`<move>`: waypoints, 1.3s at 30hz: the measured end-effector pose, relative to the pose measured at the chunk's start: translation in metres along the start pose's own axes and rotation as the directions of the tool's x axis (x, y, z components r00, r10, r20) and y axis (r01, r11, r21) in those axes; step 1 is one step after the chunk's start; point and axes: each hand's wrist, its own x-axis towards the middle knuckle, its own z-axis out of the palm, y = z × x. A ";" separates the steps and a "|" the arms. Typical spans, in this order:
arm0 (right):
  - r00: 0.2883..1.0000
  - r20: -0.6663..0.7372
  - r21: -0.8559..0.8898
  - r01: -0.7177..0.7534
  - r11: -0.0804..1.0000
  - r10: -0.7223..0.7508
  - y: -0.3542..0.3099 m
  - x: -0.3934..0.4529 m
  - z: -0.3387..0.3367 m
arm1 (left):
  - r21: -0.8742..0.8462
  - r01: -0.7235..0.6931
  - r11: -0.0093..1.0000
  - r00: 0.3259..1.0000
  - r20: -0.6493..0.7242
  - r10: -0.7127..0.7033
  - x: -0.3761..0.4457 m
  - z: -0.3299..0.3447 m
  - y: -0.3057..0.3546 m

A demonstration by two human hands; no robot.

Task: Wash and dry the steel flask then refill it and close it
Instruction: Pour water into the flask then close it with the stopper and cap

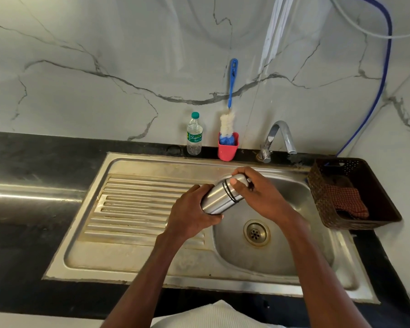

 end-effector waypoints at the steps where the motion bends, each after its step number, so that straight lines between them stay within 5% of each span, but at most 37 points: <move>1: 1.000 0.027 0.024 0.008 1.000 -0.009 0.000 -0.003 -0.002 | -0.007 0.003 1.000 1.000 -0.008 -0.003 0.001 0.000 0.000; 7: 0.994 -0.046 -0.112 -0.104 0.988 0.099 0.000 -0.004 0.007 | 0.004 -0.012 1.000 1.000 0.014 0.012 0.001 0.003 -0.002; 13: 0.998 -0.046 0.075 -0.046 0.996 0.050 0.001 -0.008 0.005 | -0.020 -0.010 1.000 1.000 0.001 0.010 0.002 0.003 -0.002; 20: 0.999 -0.041 0.044 0.022 0.999 -0.020 -0.005 -0.005 0.003 | -0.027 -0.006 1.000 1.000 -0.017 0.005 0.003 0.002 -0.001; 24: 0.988 -0.147 -0.045 -0.059 0.997 0.051 -0.010 -0.003 0.011 | -0.019 -0.014 1.000 1.000 -0.009 0.014 0.004 0.002 0.002; 29: 0.989 -0.127 0.128 0.088 0.988 -0.072 -0.009 -0.010 0.010 | -0.039 -0.011 0.999 0.999 -0.037 0.009 0.005 -0.001 0.002; 34: 0.985 -0.169 -0.009 0.025 1.000 -0.026 -0.012 0.000 0.011 | -0.035 -0.013 0.999 0.999 -0.035 0.012 0.006 -0.003 0.005; 39: 0.988 -0.151 0.054 0.046 0.997 -0.038 -0.010 -0.006 0.011 | -0.052 -0.005 0.999 0.999 -0.036 0.003 0.006 -0.003 0.005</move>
